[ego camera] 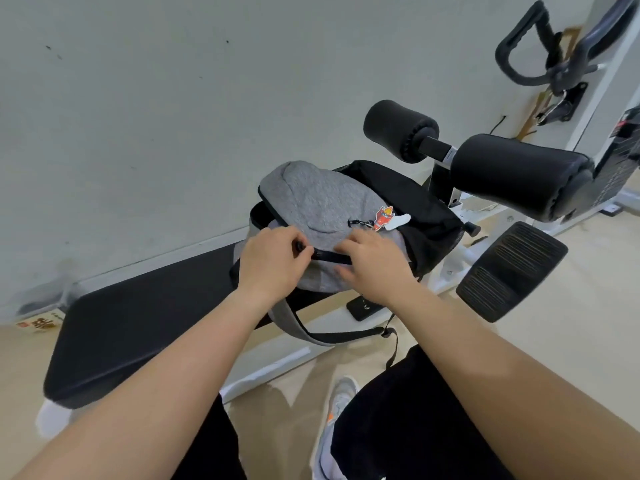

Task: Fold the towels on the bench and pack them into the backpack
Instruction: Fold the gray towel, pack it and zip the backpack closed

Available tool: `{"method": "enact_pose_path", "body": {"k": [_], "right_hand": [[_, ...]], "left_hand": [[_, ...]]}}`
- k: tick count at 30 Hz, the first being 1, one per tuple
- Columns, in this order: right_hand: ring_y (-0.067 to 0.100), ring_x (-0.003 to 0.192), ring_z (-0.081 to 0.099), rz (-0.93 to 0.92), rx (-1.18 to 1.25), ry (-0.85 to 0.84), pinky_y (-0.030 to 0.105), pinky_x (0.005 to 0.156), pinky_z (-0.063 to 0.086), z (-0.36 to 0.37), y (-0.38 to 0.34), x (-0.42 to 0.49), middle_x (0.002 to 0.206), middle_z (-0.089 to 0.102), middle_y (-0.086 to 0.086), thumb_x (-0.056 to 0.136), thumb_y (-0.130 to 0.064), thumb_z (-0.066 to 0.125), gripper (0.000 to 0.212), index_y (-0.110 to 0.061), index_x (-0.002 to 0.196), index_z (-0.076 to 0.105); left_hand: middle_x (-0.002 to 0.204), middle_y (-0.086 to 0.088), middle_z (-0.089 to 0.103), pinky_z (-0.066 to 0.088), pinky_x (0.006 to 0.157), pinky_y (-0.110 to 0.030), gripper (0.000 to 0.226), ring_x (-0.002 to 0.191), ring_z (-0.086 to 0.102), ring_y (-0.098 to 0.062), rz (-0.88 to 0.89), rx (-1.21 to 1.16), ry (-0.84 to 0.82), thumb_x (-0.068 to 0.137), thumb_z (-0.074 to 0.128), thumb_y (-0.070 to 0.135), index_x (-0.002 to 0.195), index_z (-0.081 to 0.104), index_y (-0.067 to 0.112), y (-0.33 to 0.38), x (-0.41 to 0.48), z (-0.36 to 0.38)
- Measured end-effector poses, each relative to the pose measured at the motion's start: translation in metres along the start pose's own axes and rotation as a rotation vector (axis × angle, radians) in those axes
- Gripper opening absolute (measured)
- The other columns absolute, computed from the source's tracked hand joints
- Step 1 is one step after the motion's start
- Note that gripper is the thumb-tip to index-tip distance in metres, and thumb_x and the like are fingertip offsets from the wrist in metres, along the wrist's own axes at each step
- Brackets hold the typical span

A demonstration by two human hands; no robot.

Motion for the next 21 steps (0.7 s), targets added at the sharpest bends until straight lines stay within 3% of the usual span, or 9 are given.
{"method": "enact_pose_path", "body": {"k": [7,11,14,18,21], "right_hand": [[0.024,0.091,0.063,-0.056,-0.130,0.048,0.038,0.080,0.043,-0.002,-0.022,0.015,0.091,0.066,-0.002,0.086,-0.040,0.068,0.018,-0.023,0.092,0.068],[0.023,0.086,0.063,-0.045,-0.186,0.031,0.036,0.076,0.040,-0.006,-0.014,0.018,0.083,0.065,-0.005,0.084,-0.040,0.069,0.015,-0.026,0.084,0.068],[0.022,0.086,0.063,-0.009,-0.216,-0.014,0.035,0.076,0.037,-0.007,-0.005,0.012,0.084,0.065,-0.005,0.084,-0.042,0.068,0.016,-0.026,0.084,0.067],[0.023,0.086,0.062,-0.001,-0.277,-0.083,0.036,0.079,0.039,-0.008,-0.018,0.010,0.082,0.064,-0.004,0.082,-0.042,0.066,0.019,-0.024,0.079,0.064],[0.023,0.084,0.060,-0.032,-0.193,0.024,0.036,0.075,0.041,-0.019,-0.049,0.033,0.084,0.063,-0.003,0.085,-0.052,0.054,0.032,-0.022,0.084,0.065]], "left_hand": [[0.080,0.014,0.065,0.052,0.071,-0.037,0.015,0.080,0.060,-0.011,-0.053,0.028,-0.011,0.089,0.061,0.049,0.087,0.067,0.035,-0.014,-0.006,-0.006],[0.081,0.015,0.064,0.052,0.071,-0.034,0.011,0.080,0.061,-0.012,-0.185,-0.038,0.025,0.091,0.060,0.045,0.087,0.065,0.036,-0.039,0.009,-0.017],[0.088,0.011,0.068,0.054,0.075,-0.037,0.012,0.085,0.064,-0.017,-0.300,-0.056,0.052,0.089,0.061,0.045,0.089,0.067,0.034,-0.078,0.028,-0.029],[0.088,0.008,0.069,0.055,0.077,-0.039,0.008,0.087,0.065,-0.020,-0.307,-0.124,0.028,0.089,0.063,0.039,0.087,0.066,0.031,-0.098,0.043,-0.025],[0.087,0.006,0.068,0.055,0.077,-0.039,0.009,0.084,0.064,-0.019,-0.277,-0.216,0.040,0.090,0.063,0.037,0.088,0.065,0.029,-0.097,0.048,-0.019]]}}
Point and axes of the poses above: each hand's wrist, its own x-axis towards the middle knuckle, its own z-axis out of the palm, y = z × x, the point moved 2 cm from there along x, towards the middle knuckle
